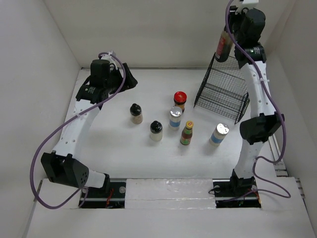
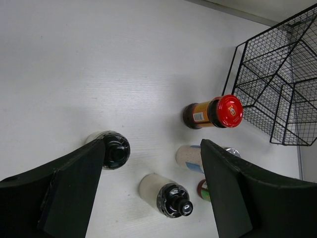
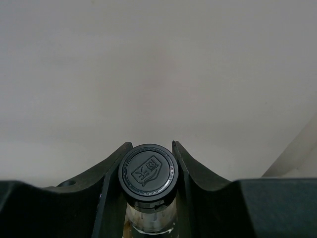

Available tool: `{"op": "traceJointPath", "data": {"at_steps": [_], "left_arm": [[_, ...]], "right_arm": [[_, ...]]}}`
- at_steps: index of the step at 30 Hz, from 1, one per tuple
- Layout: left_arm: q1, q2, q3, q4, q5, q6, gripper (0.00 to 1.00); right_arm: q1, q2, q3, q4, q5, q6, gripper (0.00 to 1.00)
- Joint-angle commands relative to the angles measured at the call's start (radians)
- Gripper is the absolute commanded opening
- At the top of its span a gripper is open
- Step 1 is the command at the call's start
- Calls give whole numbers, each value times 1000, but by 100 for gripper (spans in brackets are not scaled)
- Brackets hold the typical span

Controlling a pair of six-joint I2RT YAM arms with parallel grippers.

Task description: Organize the condiment bottles

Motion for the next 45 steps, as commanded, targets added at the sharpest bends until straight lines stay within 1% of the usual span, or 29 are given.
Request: {"op": "traceJointPath", "data": {"at_steps": [1, 10, 18, 25, 29, 31, 32, 33, 37, 39, 42, 43, 44, 45], "left_arm": [[2, 7, 11, 37, 15, -8, 73], [2, 26, 21, 46, 26, -18, 73], [2, 26, 21, 46, 35, -18, 72], [2, 26, 21, 46, 35, -27, 72], [2, 26, 21, 46, 35, -27, 72], [2, 26, 11, 46, 35, -27, 72], [2, 26, 11, 46, 44, -27, 72], [2, 26, 11, 46, 45, -27, 72], [2, 17, 11, 46, 54, -27, 72], [2, 17, 11, 46, 54, -36, 72], [2, 7, 2, 46, 63, -36, 72], [2, 7, 2, 46, 63, -36, 72], [2, 7, 2, 46, 63, -36, 72], [2, -2, 2, 46, 63, -36, 72]], "right_arm": [[-28, -10, 96, 145, -32, 6, 0], [-71, 19, 63, 145, -51, 36, 0], [-80, 29, 18, 155, -51, 45, 0], [-71, -40, -199, 246, -60, 66, 0], [-62, -59, -277, 247, -60, 75, 0], [-62, -68, -334, 257, -60, 76, 2], [-53, -79, -354, 269, -60, 76, 4], [-52, -89, -387, 270, -60, 86, 10], [-52, -109, -472, 302, -40, 108, 22], [-52, -120, -498, 302, -31, 118, 24], [-52, -129, -533, 302, -40, 129, 32], [-52, -129, -548, 302, -40, 138, 36], [-52, -140, -561, 302, -40, 138, 49], [-52, -152, -561, 302, -40, 138, 56]]}}
